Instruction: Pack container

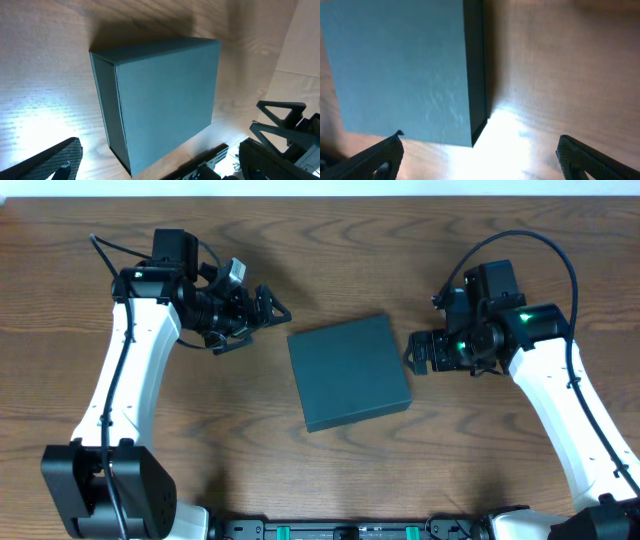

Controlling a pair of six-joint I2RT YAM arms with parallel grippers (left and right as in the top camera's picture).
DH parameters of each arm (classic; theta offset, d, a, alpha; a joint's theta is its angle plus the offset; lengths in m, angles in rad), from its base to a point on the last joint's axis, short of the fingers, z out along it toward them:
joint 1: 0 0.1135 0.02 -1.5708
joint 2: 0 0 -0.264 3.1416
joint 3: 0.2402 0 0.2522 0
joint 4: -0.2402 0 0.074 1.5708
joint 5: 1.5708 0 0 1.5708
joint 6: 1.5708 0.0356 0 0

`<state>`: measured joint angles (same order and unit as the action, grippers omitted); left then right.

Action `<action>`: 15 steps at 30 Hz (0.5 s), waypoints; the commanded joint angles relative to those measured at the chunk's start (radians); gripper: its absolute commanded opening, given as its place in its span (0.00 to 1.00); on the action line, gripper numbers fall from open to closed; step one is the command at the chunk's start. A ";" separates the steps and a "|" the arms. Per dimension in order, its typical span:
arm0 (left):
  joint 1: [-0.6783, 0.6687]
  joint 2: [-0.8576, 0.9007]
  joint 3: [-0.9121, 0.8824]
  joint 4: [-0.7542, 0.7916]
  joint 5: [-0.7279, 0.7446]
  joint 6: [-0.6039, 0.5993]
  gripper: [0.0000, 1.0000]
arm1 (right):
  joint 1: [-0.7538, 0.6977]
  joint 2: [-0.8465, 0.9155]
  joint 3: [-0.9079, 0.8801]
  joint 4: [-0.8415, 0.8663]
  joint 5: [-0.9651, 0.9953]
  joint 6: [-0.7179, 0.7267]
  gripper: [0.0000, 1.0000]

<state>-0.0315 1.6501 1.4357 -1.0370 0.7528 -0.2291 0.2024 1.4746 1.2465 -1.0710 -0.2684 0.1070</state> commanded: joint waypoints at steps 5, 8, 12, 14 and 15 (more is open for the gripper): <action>0.027 -0.223 0.024 -0.110 -0.120 0.084 0.99 | 0.006 -0.240 0.016 -0.055 0.000 -0.218 0.99; 0.026 -0.372 0.024 -0.164 -0.179 0.137 0.99 | 0.006 -0.402 0.016 -0.073 0.000 -0.270 0.99; 0.026 -0.578 0.022 -0.204 -0.202 0.151 0.99 | 0.006 -0.616 0.016 -0.122 0.004 -0.307 0.99; 0.026 -0.661 0.012 -0.217 -0.217 0.150 0.99 | 0.006 -0.716 0.016 -0.154 0.021 -0.307 0.99; 0.026 -0.705 0.001 -0.224 -0.224 0.150 0.99 | 0.006 -0.765 0.016 -0.173 0.035 -0.307 0.99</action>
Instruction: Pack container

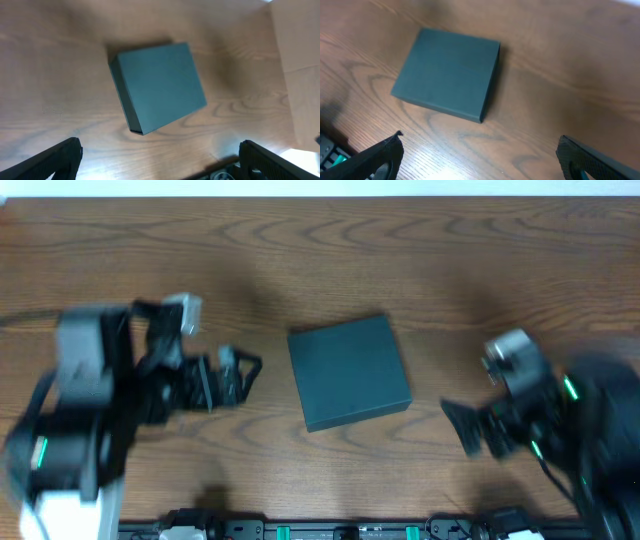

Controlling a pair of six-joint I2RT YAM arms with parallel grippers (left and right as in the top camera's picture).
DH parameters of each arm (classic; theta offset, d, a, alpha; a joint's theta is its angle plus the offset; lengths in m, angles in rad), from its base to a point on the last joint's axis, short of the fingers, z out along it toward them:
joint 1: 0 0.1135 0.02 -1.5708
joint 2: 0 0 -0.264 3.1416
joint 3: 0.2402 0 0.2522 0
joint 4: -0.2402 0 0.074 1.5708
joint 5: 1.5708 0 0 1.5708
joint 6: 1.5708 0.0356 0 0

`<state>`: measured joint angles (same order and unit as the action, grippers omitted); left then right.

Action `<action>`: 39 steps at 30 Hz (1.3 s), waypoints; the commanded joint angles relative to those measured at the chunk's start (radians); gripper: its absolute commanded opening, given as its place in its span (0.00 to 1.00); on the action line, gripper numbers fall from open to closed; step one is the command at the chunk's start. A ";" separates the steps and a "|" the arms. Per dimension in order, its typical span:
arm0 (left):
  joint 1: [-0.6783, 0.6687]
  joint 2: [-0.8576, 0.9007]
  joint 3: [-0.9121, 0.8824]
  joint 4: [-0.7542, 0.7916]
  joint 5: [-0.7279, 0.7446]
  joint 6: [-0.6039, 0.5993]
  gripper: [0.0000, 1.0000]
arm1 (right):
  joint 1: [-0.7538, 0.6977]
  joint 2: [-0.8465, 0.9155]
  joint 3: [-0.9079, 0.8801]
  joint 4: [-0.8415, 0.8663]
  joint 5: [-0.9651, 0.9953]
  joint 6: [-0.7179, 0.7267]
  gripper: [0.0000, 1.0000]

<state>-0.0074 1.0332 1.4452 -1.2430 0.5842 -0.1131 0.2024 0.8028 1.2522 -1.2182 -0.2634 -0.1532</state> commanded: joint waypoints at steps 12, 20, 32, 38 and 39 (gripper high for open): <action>0.002 -0.417 -0.166 -0.141 -0.054 0.034 0.99 | 0.006 -0.394 0.010 -0.156 0.054 -0.043 0.99; 0.002 -0.460 -0.166 -0.158 -0.054 0.030 0.99 | 0.006 -0.397 0.010 -0.179 0.054 -0.043 0.99; 0.002 -0.460 -0.166 -0.167 -0.054 0.031 0.99 | 0.006 -0.397 0.010 -0.190 0.054 -0.043 0.99; 0.003 -0.465 -0.166 -0.153 -0.111 0.031 0.99 | 0.006 -0.397 0.010 -0.190 0.054 -0.043 0.99; 0.003 -0.476 -0.167 -0.130 -0.131 0.031 0.99 | 0.006 -0.397 0.010 -0.190 0.054 -0.043 0.99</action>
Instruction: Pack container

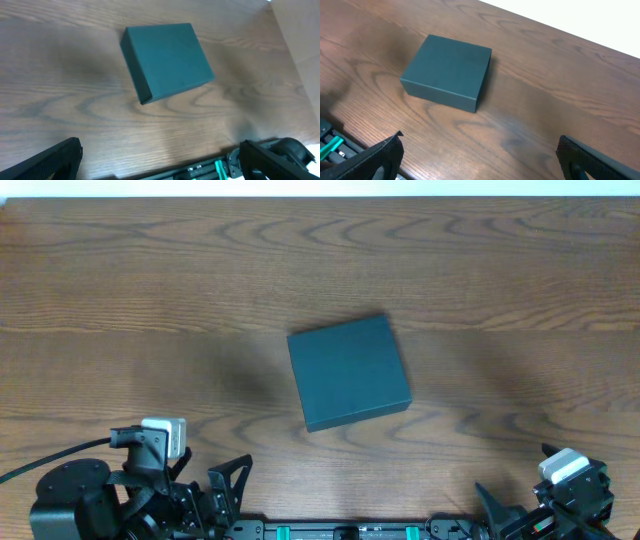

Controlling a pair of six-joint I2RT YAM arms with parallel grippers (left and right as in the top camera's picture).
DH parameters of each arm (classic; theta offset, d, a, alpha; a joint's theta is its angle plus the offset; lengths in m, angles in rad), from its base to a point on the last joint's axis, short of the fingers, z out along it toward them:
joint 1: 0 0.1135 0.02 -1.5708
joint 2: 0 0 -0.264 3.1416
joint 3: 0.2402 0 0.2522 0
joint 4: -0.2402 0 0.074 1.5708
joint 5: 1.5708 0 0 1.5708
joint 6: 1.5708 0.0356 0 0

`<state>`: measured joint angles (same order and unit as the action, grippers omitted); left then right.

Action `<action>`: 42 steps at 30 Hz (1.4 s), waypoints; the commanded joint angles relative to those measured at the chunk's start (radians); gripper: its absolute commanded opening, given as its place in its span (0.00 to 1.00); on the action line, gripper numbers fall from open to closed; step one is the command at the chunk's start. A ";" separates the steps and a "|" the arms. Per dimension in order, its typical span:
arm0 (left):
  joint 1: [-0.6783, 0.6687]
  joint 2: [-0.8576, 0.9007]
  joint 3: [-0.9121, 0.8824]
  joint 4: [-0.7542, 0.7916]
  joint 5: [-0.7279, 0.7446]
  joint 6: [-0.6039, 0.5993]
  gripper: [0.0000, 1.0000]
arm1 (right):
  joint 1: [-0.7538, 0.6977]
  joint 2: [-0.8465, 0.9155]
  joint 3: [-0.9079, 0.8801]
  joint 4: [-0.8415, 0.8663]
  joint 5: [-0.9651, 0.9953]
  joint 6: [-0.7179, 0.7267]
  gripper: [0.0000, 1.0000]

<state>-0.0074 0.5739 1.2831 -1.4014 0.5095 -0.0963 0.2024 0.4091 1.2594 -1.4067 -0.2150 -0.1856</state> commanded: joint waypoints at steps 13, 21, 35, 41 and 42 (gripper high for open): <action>0.003 -0.360 -0.400 0.481 -0.400 0.045 0.99 | 0.006 -0.003 0.003 -0.002 0.005 -0.010 0.99; 0.003 -0.480 -0.731 0.668 -0.406 0.103 0.99 | 0.006 -0.003 0.003 -0.002 0.005 -0.010 0.99; 0.002 -0.572 -1.010 0.697 -0.457 0.104 0.98 | 0.006 -0.003 0.003 -0.002 0.005 -0.010 0.99; 0.002 -0.572 -1.057 0.697 -0.504 0.104 0.99 | 0.006 -0.003 0.003 -0.002 0.005 -0.010 0.99; 0.003 -0.572 -1.062 0.697 -0.504 0.104 0.98 | 0.006 -0.003 0.003 -0.002 0.006 -0.010 0.99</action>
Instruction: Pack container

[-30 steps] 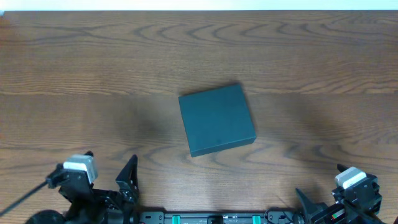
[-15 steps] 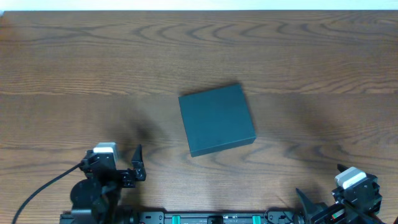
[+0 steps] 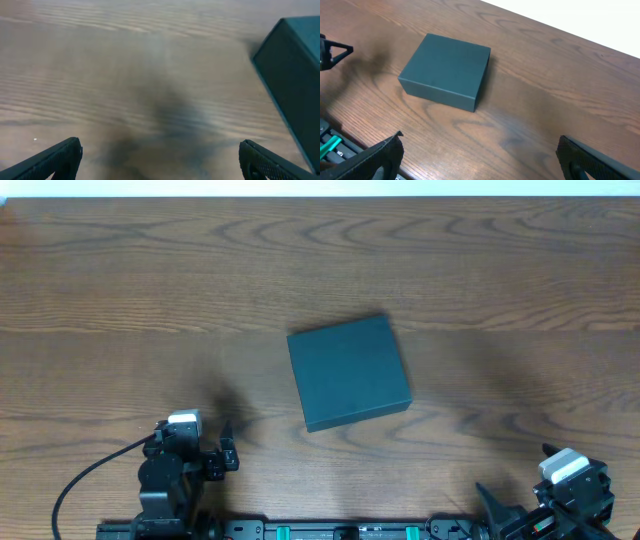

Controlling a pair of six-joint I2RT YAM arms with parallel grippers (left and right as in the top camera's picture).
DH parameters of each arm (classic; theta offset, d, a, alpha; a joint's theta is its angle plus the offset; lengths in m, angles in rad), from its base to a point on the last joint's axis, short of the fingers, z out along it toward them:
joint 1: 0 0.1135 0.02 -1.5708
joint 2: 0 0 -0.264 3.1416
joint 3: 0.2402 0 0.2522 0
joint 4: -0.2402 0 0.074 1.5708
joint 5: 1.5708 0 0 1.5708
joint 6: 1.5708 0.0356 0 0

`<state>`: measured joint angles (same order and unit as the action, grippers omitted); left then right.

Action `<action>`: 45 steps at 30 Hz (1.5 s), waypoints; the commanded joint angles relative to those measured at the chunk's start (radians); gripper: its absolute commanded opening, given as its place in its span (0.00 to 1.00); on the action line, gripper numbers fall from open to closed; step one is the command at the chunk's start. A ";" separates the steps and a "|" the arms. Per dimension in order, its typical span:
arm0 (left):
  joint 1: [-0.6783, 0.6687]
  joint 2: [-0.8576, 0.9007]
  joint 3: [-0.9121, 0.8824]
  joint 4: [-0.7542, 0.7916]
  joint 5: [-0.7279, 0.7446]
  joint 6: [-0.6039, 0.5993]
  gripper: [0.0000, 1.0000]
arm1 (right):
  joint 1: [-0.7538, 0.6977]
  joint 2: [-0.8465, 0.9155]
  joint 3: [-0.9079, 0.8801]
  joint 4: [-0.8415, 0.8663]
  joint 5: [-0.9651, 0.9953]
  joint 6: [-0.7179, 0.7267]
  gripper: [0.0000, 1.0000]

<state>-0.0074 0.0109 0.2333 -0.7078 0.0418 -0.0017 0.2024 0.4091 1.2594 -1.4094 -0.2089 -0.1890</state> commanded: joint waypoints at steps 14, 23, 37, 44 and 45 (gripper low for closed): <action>0.002 -0.007 -0.022 -0.001 -0.035 0.008 0.99 | 0.006 -0.003 0.003 0.001 -0.001 -0.007 0.99; 0.002 -0.007 -0.022 -0.001 -0.035 0.009 0.99 | 0.006 -0.003 0.003 0.001 -0.001 -0.007 0.99; 0.002 -0.007 -0.022 -0.001 -0.035 0.009 0.98 | -0.042 -0.092 -0.202 0.262 0.102 0.013 0.99; 0.002 -0.007 -0.022 -0.001 -0.035 0.009 0.99 | -0.076 -0.259 -0.639 0.539 0.108 0.012 0.99; 0.002 -0.007 -0.022 -0.001 -0.035 0.009 0.99 | -0.087 -0.279 -0.698 0.572 0.107 0.013 0.99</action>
<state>-0.0074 0.0101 0.2131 -0.7097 0.0185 -0.0017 0.1474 0.1856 0.6949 -0.8902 -0.1215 -0.1875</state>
